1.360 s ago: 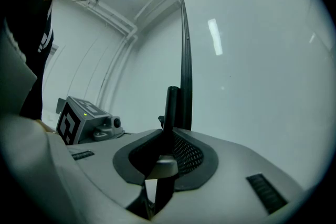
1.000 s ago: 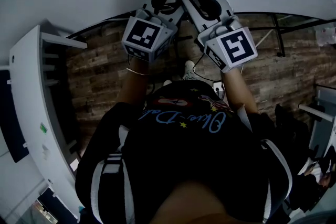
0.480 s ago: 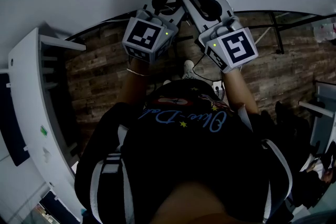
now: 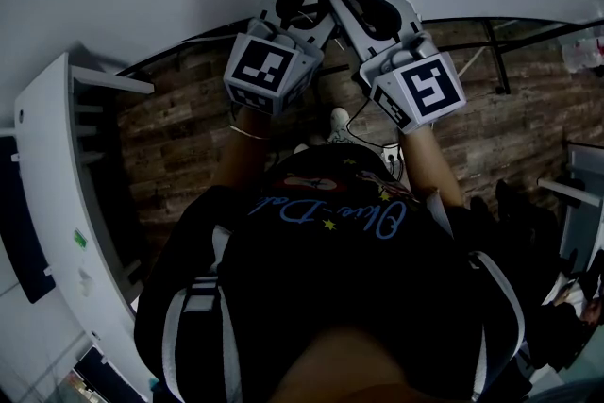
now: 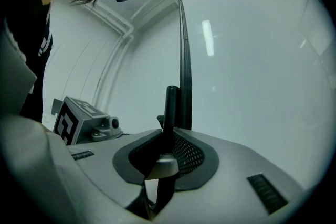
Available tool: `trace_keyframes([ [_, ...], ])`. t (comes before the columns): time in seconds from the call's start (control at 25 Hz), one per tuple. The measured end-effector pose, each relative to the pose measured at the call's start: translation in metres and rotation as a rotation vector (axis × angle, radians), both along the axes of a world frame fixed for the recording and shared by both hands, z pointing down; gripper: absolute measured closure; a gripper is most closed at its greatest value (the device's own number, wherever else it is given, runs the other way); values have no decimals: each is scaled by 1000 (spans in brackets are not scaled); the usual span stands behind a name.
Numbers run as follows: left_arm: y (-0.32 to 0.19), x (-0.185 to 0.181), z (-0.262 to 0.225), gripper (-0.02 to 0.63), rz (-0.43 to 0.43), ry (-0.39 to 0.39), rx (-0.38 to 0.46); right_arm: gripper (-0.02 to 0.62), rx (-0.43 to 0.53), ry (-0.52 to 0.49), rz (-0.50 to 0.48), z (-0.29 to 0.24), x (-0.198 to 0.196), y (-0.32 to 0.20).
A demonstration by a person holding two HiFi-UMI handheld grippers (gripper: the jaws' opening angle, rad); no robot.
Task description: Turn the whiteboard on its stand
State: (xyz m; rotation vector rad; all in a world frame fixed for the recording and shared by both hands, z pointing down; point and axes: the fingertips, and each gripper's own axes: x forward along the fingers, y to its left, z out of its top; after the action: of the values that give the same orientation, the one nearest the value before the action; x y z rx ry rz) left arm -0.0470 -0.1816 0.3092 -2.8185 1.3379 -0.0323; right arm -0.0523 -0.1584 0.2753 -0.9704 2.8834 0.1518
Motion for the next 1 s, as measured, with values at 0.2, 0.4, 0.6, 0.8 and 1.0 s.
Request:
trace_keyframes([
  [0.2, 1, 0, 1, 436, 9, -19, 9, 534, -2, 1, 15, -1, 1, 2],
  [0.4, 3, 3, 0, 434, 16, 4, 0, 532, 4, 5, 37, -2, 3, 3],
  [0.6, 5, 5, 1, 434, 24, -2, 12, 532, 12, 17, 48, -2, 7, 5],
  [0.8, 5, 7, 1, 433, 1, -5, 13, 532, 12, 15, 35, -1, 8, 6],
  [1.0, 9, 8, 0, 434, -21, -1, 8, 532, 0, 11, 9, 1, 8, 9],
])
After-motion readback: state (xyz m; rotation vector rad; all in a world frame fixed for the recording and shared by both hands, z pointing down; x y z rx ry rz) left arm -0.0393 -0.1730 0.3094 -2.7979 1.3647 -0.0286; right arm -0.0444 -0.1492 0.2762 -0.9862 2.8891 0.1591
